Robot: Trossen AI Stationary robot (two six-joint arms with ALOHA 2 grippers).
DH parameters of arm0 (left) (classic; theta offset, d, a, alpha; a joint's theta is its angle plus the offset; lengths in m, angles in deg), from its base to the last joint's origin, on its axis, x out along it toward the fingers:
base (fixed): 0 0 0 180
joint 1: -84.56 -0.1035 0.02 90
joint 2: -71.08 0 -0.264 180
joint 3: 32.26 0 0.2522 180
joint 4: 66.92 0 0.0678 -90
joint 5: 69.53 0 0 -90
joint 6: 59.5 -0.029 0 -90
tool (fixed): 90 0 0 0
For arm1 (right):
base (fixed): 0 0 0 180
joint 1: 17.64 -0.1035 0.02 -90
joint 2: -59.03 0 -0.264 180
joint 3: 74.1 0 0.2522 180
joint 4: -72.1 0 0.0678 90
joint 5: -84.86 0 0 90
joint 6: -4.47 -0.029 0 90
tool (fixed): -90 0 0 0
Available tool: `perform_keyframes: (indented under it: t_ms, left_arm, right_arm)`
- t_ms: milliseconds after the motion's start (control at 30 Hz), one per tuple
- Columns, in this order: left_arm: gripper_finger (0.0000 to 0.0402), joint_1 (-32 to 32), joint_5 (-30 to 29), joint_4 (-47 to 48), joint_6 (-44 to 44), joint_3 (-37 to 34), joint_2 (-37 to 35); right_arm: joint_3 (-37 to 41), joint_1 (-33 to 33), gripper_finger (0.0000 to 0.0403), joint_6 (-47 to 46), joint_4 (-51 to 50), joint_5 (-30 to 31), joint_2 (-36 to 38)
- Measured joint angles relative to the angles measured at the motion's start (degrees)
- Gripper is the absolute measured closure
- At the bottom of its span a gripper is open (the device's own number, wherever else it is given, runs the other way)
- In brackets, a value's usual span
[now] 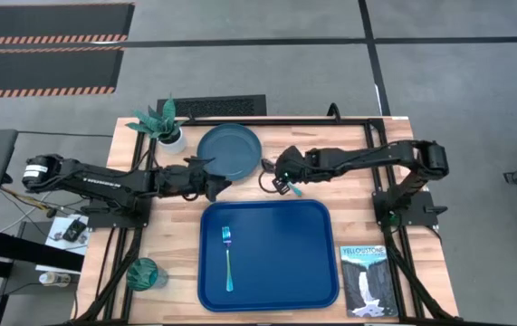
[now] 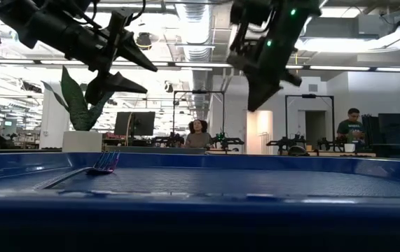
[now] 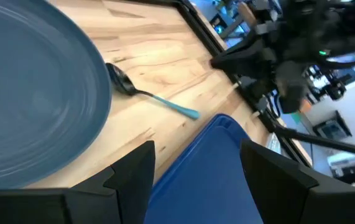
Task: Pick and place plate/cup/fork/spoon on tray
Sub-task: Put the blue spoon on the blue tray
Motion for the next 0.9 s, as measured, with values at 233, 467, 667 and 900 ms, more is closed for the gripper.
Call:
perform_keyframes:
  t_ms: [233, 467, 667, 900]
  left_arm:
    - [0.0137, -0.91, 3.18, 0.15, -3.43, 0.00, 0.00]
    - [0.0110, -0.91, 3.12, 0.92, -5.38, 0.02, 0.00]
    - [0.0109, -0.98, 2.18, 0.96, -6.37, 0.02, 0.00]
    - [0.0109, -1.58, -0.14, 0.17, -4.92, 0.02, 0.00]
  right_arm:
    - [0.02, 6.18, 0.0248, 8.09, 8.17, -13.43, -11.42]
    - [-0.35, 8.48, 0.0189, 11.99, 9.26, -14.45, -17.85]
    - [-0.31, 8.43, 0.0264, 11.41, 8.39, -15.54, -18.61]
    - [-0.21, 8.87, 0.0384, 9.99, 8.26, -14.02, -18.24]
